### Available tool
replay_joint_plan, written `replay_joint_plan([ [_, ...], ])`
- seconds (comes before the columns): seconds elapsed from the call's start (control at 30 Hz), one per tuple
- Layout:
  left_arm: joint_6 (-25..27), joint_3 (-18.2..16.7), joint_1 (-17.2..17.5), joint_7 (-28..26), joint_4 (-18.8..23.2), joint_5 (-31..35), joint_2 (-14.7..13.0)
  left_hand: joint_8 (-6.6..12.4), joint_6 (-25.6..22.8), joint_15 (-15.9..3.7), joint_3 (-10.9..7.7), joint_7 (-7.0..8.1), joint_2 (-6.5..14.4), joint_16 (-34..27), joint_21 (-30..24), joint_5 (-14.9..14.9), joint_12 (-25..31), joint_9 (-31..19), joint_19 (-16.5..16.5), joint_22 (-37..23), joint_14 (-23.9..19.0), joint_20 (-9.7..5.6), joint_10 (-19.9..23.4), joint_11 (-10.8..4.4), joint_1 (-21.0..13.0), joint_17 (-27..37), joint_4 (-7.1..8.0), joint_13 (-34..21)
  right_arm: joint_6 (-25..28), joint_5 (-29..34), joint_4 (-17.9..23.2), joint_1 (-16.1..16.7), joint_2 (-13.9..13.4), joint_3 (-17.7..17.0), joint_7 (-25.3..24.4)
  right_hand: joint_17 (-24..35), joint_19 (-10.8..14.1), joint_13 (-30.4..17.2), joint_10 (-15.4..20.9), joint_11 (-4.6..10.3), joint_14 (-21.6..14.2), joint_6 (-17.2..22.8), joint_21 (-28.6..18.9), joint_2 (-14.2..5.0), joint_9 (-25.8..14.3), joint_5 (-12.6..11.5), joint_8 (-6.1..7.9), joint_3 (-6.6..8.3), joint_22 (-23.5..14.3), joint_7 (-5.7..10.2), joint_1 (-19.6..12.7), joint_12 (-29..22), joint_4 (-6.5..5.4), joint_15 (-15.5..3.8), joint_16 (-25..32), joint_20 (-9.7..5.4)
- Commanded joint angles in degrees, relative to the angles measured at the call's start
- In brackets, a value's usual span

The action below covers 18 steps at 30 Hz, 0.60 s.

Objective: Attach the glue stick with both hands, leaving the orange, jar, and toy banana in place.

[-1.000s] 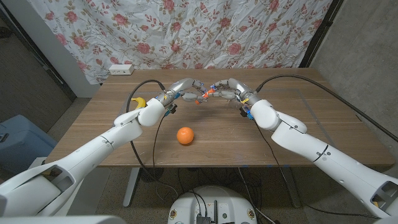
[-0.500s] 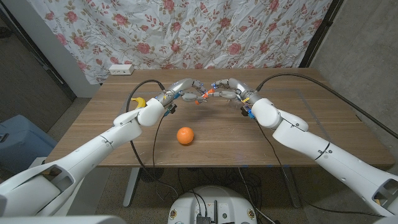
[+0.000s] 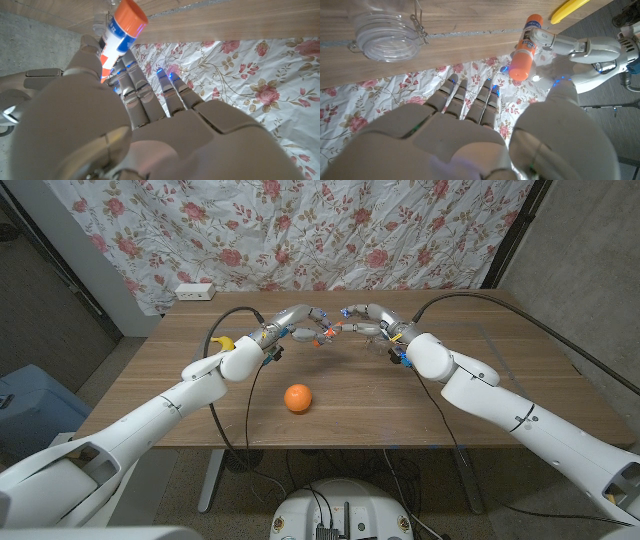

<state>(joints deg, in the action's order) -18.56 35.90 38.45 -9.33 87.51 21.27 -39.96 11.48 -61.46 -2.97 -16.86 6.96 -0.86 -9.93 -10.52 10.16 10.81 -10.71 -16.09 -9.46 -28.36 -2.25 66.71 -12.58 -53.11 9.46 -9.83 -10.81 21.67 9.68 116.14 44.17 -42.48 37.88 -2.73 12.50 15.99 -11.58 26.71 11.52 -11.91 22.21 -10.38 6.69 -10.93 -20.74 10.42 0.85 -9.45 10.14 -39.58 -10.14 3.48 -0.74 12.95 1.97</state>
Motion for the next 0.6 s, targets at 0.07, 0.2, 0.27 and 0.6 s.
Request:
replay_joint_plan([
  [0.07, 0.3, -0.1, 0.0, -0.1, 0.0, 0.3, -0.1, 0.64, -4.2, -8.81, 0.0, 1.97, 4.0, -0.4, -0.4, 0.2, 0.4, -0.3, -0.4, -0.2, 0.0, -3.32, 0.1, -0.33, -3.8, 0.2, 0.35, -0.3, -1.3, -4.1, -0.1, 1.1, -1.0, -2.2, 1.0, 0.3, -2.3, 0.0, -4.1, -1.42, 2.7, -4.0, 0.4, -0.85, 0.1, -0.5, -0.31, -0.99, -0.2, -0.72, 1.8, 0.3, -0.74, 0.68, -0.9, 0.78],
  [0.2, 0.4, -0.2, 0.1, -0.4, 0.0, 0.3, -0.1, 0.71, -4.4, -8.81, 0.02, 1.83, 4.0, -0.4, -0.4, 0.3, 0.4, -0.3, -0.5, -0.2, 0.0, -3.27, 0.1, -0.33, -3.8, 0.2, 0.35, -0.3, -4.8, -3.3, -0.7, 3.2, -0.9, -3.0, -3.3, 0.3, -2.3, 0.1, -4.9, -1.66, 3.0, -4.7, -0.1, -1.28, 0.1, -0.7, 0.24, -1.52, -0.2, -1.79, 2.8, -0.2, -1.3, 0.79, -0.7, 0.49],
  [0.27, 0.4, -0.3, 0.2, -0.5, 0.1, 0.3, -0.1, 0.72, -4.4, -8.79, 0.04, 1.85, 4.0, -0.4, -0.4, 0.3, 0.4, -0.3, -0.5, -0.2, 0.0, -3.29, 0.2, -0.33, -3.8, 0.2, 0.37, -0.3, -6.1, -3.6, -0.9, 3.9, -1.0, -3.6, -4.1, 0.3, -2.1, 0.2, -4.8, -1.73, 2.8, -4.7, -0.2, -1.28, 0.2, -0.7, 0.28, -1.6, -0.2, -1.96, 2.9, -0.3, -1.3, 0.54, -0.6, 0.38],
  [0.6, 1.0, -0.8, 0.8, -0.7, 0.9, 0.1, -0.7, 0.72, -4.4, -8.75, 0.15, 1.82, 3.9, -0.4, -0.4, 0.2, 0.4, -0.3, -0.5, -0.2, -0.1, -3.3, 0.3, -0.32, -3.7, 0.2, 0.44, -0.3, -12.3, -3.1, -2.5, 7.2, 0.4, -5.3, -9.9, 0.6, -1.8, 0.5, -4.7, -2.12, 3.6, -3.4, -0.4, -4.22, 0.3, -0.4, 0.92, -2.31, -0.2, -3.39, 7.6, -0.6, -4.33, 0.09, -0.4, -0.22],
])
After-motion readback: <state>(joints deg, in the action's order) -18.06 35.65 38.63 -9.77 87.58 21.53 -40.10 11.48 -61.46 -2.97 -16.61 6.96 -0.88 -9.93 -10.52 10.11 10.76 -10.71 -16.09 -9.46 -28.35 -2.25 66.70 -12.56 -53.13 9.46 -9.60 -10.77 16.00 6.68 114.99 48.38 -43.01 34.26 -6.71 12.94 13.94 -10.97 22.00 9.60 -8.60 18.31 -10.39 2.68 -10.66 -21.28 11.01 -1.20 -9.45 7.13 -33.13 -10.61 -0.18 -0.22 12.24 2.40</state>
